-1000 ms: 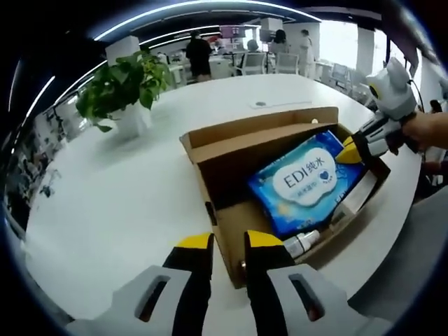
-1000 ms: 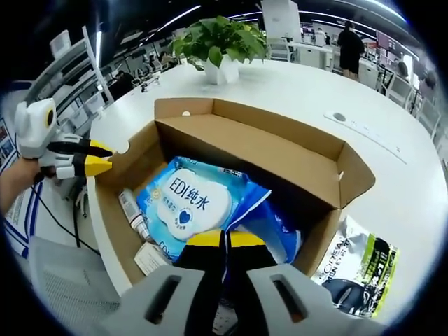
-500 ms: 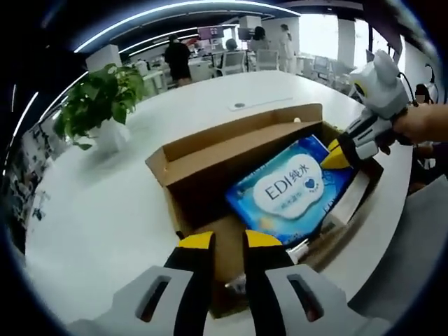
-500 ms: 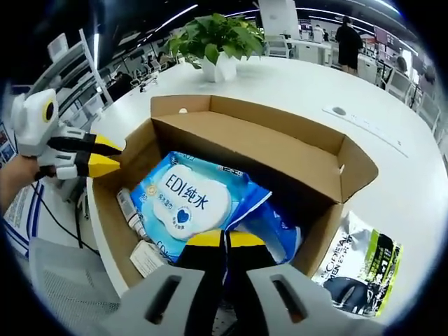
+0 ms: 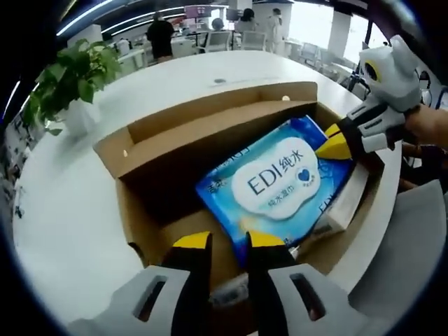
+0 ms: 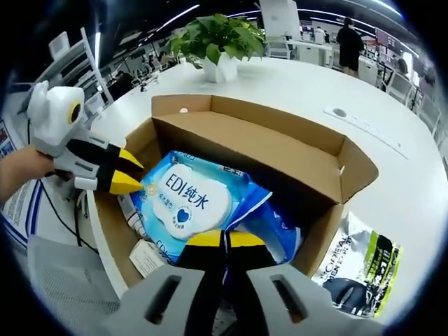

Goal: Operate the shoe box by opening the lid, removing the specified soft item, and placing it in the target area until the item is outside and the box remains undamaged.

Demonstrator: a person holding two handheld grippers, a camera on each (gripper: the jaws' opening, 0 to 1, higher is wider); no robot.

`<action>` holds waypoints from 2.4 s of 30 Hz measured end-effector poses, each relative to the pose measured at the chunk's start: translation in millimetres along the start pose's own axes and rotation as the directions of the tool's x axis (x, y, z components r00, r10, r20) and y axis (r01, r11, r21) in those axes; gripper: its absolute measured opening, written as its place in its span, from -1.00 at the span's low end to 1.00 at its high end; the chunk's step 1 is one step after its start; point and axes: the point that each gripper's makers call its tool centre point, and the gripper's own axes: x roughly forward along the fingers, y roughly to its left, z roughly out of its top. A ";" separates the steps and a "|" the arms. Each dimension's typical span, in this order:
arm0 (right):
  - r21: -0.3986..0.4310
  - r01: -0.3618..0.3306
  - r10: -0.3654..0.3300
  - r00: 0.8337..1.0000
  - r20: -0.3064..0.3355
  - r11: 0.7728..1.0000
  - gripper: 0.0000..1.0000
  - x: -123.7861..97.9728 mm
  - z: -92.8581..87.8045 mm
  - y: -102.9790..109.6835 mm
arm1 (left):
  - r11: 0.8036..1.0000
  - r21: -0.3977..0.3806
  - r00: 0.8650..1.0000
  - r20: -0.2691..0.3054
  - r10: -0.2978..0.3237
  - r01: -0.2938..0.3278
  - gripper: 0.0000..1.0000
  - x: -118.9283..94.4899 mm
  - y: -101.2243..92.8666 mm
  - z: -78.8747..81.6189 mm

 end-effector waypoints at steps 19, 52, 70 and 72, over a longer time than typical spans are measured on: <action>0.011 -0.010 0.010 1.000 0.010 1.000 -1.00 0.1 0.0 1.0 | 0.935 -0.347 0.997 0.030 -0.070 0.077 -0.98 23.6 -4.0 -3.2; 0.127 -0.041 0.026 0.993 0.116 0.991 -1.00 -43.7 21.8 -0.6 | 0.961 -0.264 0.984 0.177 -0.033 0.080 -1.00 -29.2 -16.8 37.6; 0.176 -0.014 -0.017 0.985 0.172 0.984 -1.00 -87.9 26.6 -28.8 | 0.966 -0.225 0.969 0.236 -0.073 0.128 -1.00 -41.9 -52.8 80.1; 0.181 -0.009 -0.023 0.985 0.174 0.984 -1.00 -91.4 25.3 -32.9 | 0.965 -0.225 0.966 0.246 -0.077 0.134 -1.00 -42.3 -57.9 85.4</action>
